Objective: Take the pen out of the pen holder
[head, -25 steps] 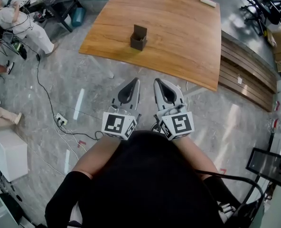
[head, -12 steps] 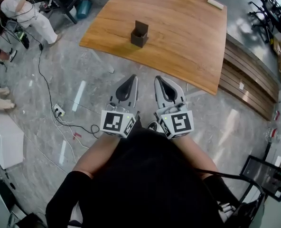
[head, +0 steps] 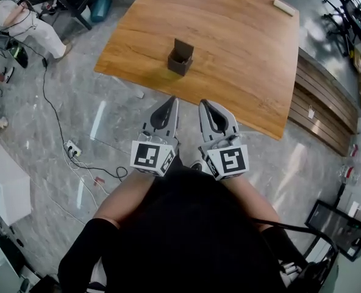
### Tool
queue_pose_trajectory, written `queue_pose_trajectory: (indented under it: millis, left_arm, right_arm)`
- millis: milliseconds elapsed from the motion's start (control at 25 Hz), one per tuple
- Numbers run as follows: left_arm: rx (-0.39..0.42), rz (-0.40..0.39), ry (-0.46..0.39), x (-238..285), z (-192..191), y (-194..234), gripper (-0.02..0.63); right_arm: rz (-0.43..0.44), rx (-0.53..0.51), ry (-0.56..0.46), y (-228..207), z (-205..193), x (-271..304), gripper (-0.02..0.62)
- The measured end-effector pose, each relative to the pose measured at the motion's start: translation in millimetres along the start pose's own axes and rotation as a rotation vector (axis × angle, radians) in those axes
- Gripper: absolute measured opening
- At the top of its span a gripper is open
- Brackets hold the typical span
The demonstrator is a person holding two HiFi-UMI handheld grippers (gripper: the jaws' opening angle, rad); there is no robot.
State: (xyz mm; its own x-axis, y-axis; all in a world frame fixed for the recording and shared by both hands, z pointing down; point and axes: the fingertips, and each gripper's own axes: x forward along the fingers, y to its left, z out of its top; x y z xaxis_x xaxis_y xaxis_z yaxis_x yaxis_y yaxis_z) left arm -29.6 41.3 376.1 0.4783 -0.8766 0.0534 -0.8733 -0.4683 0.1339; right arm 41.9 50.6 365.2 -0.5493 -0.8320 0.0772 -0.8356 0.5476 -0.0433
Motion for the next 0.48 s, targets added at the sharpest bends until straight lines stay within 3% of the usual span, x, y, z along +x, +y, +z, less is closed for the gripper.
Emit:
queue_pose_trajectory:
  millis: [480]
  left_arm:
    - [0.026, -0.103, 0.07, 119, 4, 100, 0.0]
  right_arm:
    - [-0.08, 0.021, 0.056, -46, -1, 146, 0.014]
